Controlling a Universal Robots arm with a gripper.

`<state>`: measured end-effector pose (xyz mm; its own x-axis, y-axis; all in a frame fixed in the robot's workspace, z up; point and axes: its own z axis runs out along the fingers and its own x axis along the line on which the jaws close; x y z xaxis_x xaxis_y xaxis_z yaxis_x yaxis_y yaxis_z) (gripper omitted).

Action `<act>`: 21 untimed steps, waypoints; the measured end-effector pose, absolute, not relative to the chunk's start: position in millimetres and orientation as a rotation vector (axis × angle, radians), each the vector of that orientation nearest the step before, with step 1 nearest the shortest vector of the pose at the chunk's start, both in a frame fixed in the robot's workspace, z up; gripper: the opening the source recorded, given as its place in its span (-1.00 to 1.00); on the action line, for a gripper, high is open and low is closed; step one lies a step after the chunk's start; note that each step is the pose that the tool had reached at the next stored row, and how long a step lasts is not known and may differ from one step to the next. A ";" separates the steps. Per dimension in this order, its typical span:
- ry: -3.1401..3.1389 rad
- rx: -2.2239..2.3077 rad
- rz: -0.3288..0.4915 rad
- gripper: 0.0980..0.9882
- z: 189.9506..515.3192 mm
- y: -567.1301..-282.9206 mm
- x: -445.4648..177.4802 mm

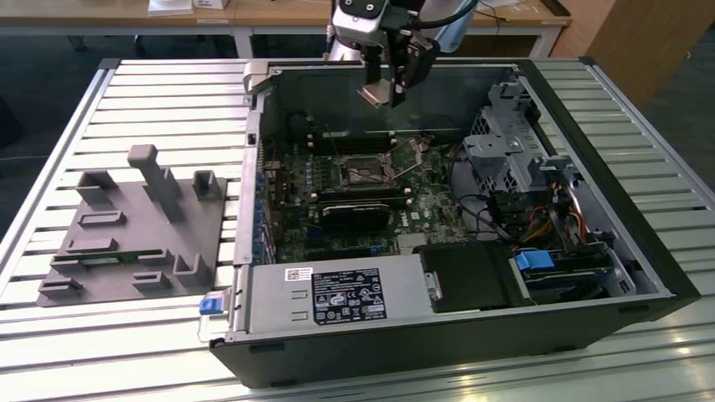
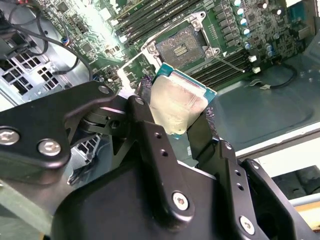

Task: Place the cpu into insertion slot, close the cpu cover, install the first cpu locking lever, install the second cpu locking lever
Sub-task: 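Place the cpu into insertion slot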

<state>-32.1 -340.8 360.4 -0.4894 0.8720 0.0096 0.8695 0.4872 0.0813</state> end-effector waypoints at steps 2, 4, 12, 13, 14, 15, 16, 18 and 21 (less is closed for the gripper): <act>2.668 1.589 0.116 -0.01 360.2 -340.8 -32.1; 2.655 1.611 0.115 -0.01 360.0 -340.8 -32.1; 2.609 1.679 0.113 -0.01 358.9 -340.8 -32.1; 2.604 1.686 0.112 -0.01 358.8 -340.9 -32.1; 2.599 1.693 0.112 -0.01 358.7 -340.8 -32.1; 2.595 1.700 0.111 -0.01 358.6 -340.8 -32.1; 2.589 1.707 0.110 -0.01 358.5 -340.9 -32.1; 2.579 1.722 0.109 -0.01 358.3 -340.9 -32.1; 2.564 1.742 0.108 -0.01 358.0 -340.9 -32.1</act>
